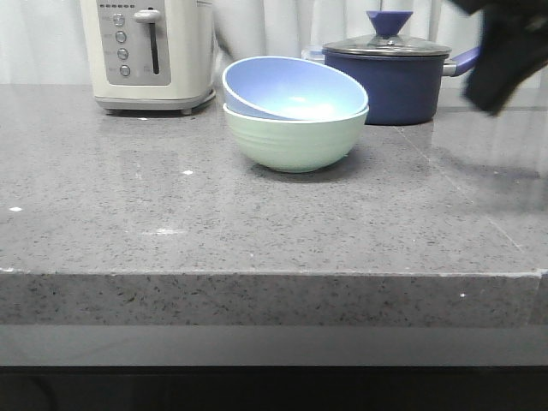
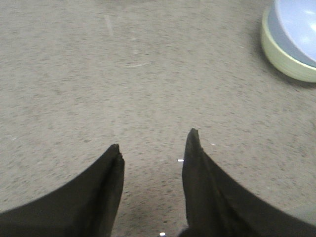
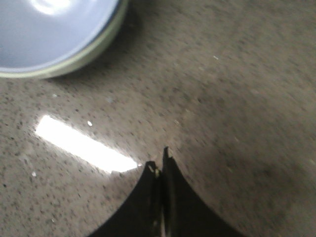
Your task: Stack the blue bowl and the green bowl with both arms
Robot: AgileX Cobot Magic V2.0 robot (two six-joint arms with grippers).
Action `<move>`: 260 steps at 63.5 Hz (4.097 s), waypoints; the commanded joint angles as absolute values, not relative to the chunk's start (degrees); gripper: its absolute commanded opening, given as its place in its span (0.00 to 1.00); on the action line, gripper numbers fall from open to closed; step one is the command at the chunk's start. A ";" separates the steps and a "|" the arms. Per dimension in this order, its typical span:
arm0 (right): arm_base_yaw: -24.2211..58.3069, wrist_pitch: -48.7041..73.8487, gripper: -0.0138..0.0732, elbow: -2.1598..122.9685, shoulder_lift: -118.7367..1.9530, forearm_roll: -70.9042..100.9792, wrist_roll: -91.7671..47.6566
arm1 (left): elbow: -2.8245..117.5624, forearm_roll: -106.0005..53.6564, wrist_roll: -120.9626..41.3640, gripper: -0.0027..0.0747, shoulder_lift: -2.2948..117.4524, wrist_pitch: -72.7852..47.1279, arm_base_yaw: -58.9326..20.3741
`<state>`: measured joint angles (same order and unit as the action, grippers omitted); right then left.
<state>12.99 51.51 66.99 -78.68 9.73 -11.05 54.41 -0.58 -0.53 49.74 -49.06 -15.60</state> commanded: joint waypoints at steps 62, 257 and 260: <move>12.75 48.17 0.10 45.41 -33.36 2.42 2.77 | 55.82 -0.57 0.00 0.01 48.82 -46.64 -11.28; 3.55 22.42 0.09 18.69 -9.54 3.82 -1.82 | -0.61 -3.79 0.00 0.01 -1.27 4.75 -1.30; 2.52 18.50 0.09 14.36 -6.69 3.82 -1.82 | -0.61 -3.79 0.00 0.01 -1.27 4.75 -1.30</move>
<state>4.14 29.99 18.81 -10.41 3.39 -0.68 -0.31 -3.26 -0.53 -0.29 0.00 -0.89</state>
